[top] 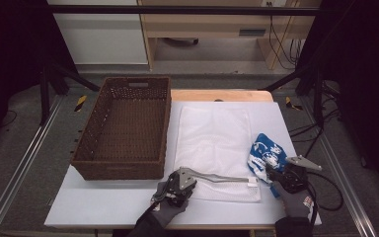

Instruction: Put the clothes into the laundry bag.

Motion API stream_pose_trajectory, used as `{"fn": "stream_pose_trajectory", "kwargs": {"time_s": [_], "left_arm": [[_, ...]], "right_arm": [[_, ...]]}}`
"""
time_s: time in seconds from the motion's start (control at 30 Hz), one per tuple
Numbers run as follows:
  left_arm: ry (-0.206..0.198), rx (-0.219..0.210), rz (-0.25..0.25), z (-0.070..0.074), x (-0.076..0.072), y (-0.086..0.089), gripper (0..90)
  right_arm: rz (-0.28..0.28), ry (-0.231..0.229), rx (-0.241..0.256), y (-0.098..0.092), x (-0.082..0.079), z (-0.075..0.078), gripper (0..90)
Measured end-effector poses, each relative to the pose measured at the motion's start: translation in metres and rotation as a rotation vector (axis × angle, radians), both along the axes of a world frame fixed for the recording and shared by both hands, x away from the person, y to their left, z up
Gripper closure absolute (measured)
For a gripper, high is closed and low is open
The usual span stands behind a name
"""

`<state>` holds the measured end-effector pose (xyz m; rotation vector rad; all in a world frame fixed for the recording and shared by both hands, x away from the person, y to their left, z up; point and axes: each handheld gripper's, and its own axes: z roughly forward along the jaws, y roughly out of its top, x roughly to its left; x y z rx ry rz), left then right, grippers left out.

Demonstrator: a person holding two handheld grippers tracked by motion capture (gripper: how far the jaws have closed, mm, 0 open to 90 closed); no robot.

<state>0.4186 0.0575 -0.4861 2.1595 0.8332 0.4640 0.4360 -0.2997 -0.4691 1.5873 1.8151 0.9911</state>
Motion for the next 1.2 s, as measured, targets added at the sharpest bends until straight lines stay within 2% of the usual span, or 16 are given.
{"fn": "stream_pose_trajectory", "kwargs": {"time_s": [0.07, 0.17, 0.23, 0.3, 0.37, 0.47, 0.5, 0.53, 0.57, 0.63, 0.7, 0.73, 0.77, 0.8, 0.87, 1.2], "left_arm": [[0.003, -0.008, -0.007, 0.000, 0.000, 0.000, 89.7], [0.003, -0.005, -0.012, 0.001, -0.002, -0.002, 89.9], [-0.002, -0.001, -0.023, 0.002, -0.004, -0.004, 90.0], [-0.001, -0.003, -0.025, 0.003, -0.004, -0.004, 89.9], [0.007, 0.001, -0.030, 0.001, -0.004, -0.005, 89.9], [0.005, -0.003, -0.031, 0.000, -0.004, -0.005, 89.9], [0.007, -0.002, -0.032, 0.000, -0.004, -0.005, 89.9], [0.010, 0.003, -0.032, 0.001, -0.004, -0.005, 89.9], [0.011, 0.000, -0.035, 0.000, -0.004, -0.004, 89.8], [0.008, 0.003, -0.037, 0.000, -0.004, -0.005, 89.7], [0.009, 0.006, -0.039, 0.000, -0.004, -0.005, 89.6], [0.010, 0.009, -0.039, 0.001, -0.004, -0.005, 89.6], [0.011, 0.008, -0.039, 0.001, -0.004, -0.005, 89.6], [0.011, 0.008, -0.039, 0.001, -0.004, -0.005, 89.6], [0.007, 0.014, -0.040, 0.001, -0.004, -0.005, 89.6], [0.016, 0.010, -0.040, 0.001, -0.003, -0.005, 89.6]], "right_arm": [[0.003, -0.019, -0.016, 0.001, -0.001, 0.005, 34.1], [0.025, -0.045, -0.031, 0.001, -0.003, 0.013, 29.2], [0.025, -0.094, -0.049, 0.002, -0.007, 0.027, 25.8], [0.025, -0.112, -0.050, 0.002, -0.009, 0.032, 25.4], [0.040, -0.170, -0.047, 0.005, -0.015, 0.045, 25.8], [0.062, -0.196, -0.045, 0.010, -0.019, 0.053, 26.4], [0.101, -0.215, -0.037, 0.020, -0.023, 0.060, 30.4], [0.101, -0.215, -0.037, 0.020, -0.023, 0.060, 30.4], [0.162, -0.222, -0.021, 0.033, -0.025, 0.063, 34.1], [0.239, -0.213, 0.006, 0.051, -0.023, 0.062, 37.7], [0.276, -0.202, 0.018, 0.060, -0.022, 0.059, 39.6], [0.351, -0.162, 0.035, 0.078, -0.016, 0.050, 44.1], [0.373, -0.137, 0.040, 0.085, -0.013, 0.044, 45.7], [0.373, -0.137, 0.040, 0.085, -0.013, 0.044, 45.7], [0.397, -0.073, 0.034, 0.102, -0.006, 0.026, 49.0], [0.442, 0.025, -0.015, 0.128, 0.004, -0.009, 57.7]]}}
